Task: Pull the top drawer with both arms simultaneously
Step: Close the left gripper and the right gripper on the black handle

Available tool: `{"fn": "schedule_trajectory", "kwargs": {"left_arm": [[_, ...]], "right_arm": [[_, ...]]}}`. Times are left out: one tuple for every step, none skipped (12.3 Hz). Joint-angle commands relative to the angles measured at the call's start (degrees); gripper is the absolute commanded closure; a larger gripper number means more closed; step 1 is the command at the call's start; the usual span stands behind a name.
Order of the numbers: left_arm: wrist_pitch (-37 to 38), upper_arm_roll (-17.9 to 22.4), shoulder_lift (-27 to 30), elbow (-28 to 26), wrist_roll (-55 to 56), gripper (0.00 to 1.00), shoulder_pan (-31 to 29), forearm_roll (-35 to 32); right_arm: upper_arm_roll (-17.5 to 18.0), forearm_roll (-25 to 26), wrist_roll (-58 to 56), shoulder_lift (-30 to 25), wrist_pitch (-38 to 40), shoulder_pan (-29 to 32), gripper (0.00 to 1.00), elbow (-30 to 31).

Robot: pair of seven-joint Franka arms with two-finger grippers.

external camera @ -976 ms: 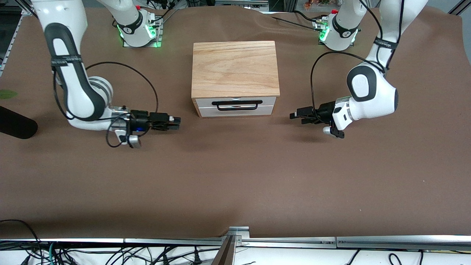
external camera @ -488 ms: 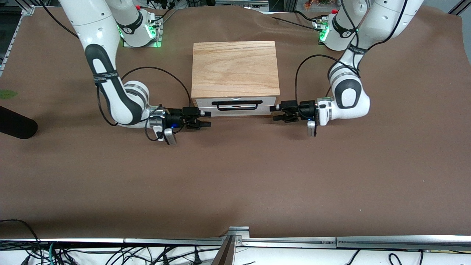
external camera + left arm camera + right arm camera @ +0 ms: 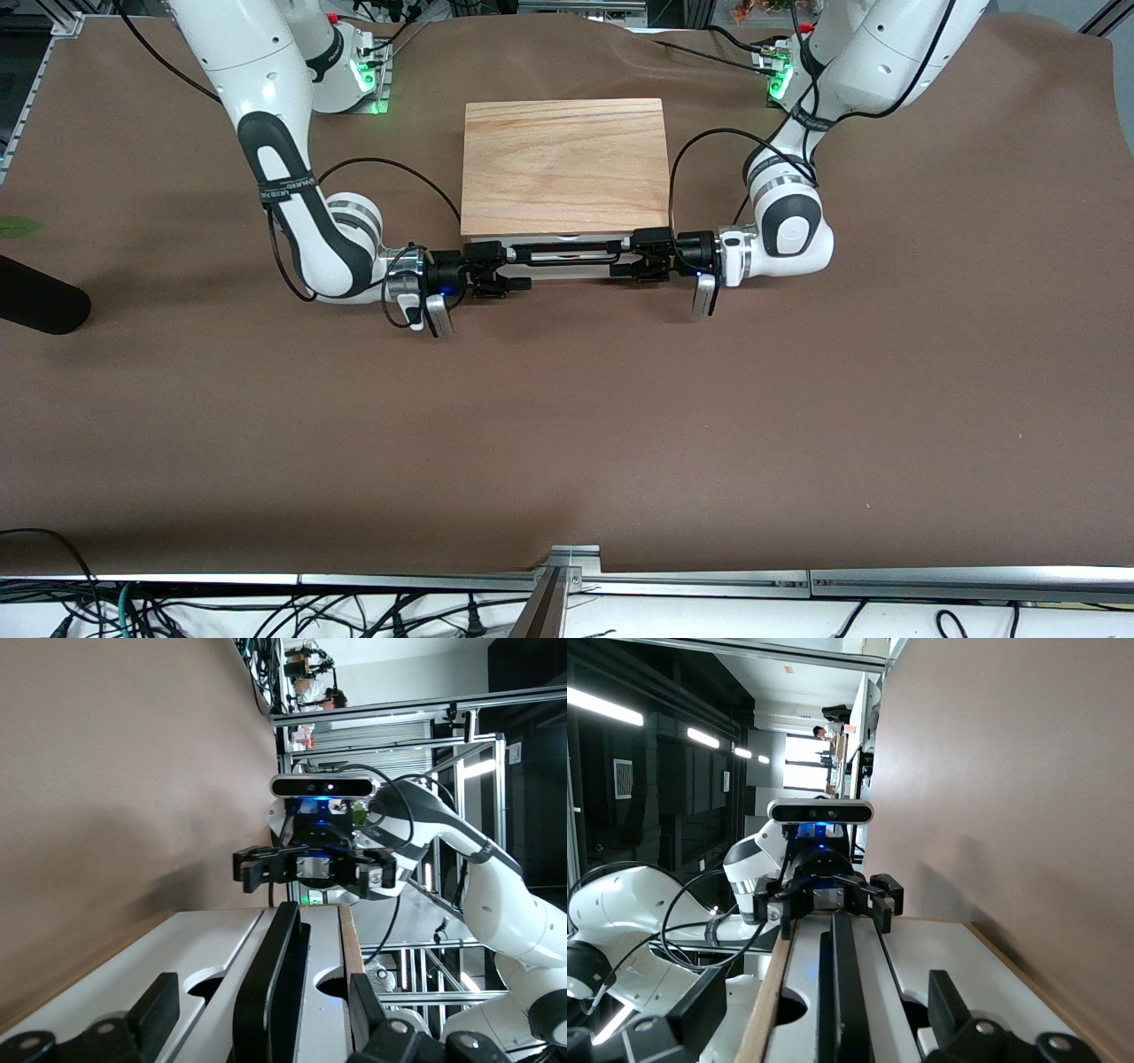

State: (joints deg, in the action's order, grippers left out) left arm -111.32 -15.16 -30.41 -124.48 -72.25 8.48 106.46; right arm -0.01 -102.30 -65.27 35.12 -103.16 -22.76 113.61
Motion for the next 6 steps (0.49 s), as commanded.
{"fn": "schedule_trajectory", "kwargs": {"left_arm": [[2.3,-0.1,-1.2,0.6,-3.1,0.45,0.1,1.9],[2.4,-0.2,-1.3,0.4,-3.6,0.56,0.0,1.9],[3.0,-0.4,-1.7,0.2,-3.7,0.70,0.1,1.9],[3.4,-0.4,-2.0,0.1,-3.6,0.84,0.0,1.8],[3.4,-0.4,-2.6,0.0,-3.5,0.85,0.1,1.8],[3.4,-0.4,-3.2,0.1,-3.5,0.86,0.1,1.8]], "right_arm": [[-0.2,-0.3,-2.8,1.6,1.8,-0.8,0.00,-0.4],[-0.2,-0.3,-3.6,2.4,2.4,-1.1,0.00,-0.4],[-0.2,-0.3,-4.3,2.8,3.0,-1.1,0.00,-0.2],[-0.2,-0.2,-4.4,2.9,3.2,-1.1,0.01,-0.1],[-0.2,-0.2,-4.4,2.9,3.2,-1.1,0.04,-0.1],[-0.2,-0.2,-4.4,2.9,3.2,-0.9,0.10,-0.1]]}}
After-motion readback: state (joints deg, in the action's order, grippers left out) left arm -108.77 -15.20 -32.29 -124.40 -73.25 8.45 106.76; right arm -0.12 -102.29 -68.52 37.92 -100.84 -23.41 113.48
